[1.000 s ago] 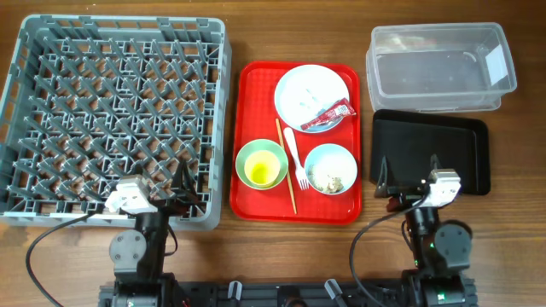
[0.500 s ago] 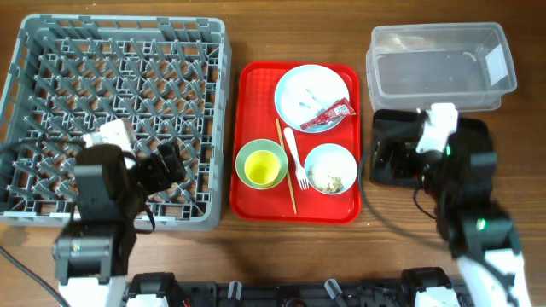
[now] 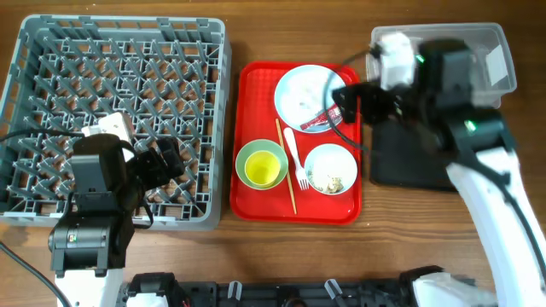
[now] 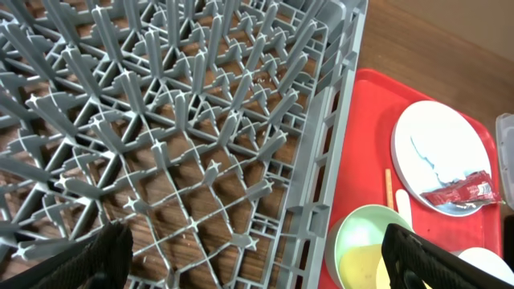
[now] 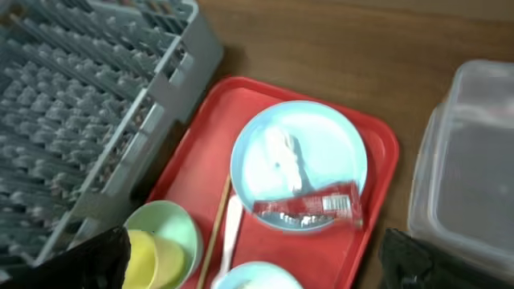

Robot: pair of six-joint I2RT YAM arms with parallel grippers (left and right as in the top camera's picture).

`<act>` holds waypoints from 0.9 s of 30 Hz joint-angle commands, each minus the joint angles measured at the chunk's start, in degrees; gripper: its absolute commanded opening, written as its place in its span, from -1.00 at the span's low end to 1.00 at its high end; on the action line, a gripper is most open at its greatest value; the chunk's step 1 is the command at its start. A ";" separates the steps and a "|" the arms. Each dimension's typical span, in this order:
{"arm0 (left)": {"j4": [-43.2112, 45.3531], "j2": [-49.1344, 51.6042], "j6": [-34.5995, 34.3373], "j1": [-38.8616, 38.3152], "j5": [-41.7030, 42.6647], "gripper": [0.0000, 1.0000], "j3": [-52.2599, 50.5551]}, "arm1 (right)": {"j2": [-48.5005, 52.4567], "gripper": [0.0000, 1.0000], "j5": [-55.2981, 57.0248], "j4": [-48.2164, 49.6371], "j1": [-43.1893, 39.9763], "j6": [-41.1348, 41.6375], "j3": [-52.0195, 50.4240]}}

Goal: Sort waste into correct bins and load items into the dishwasher rack

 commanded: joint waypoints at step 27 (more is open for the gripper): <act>-0.07 0.09 -0.31 0.46 -0.55 1.00 1.01 | 44.15 -0.91 18.27 9.25 10.05 7.30 10.69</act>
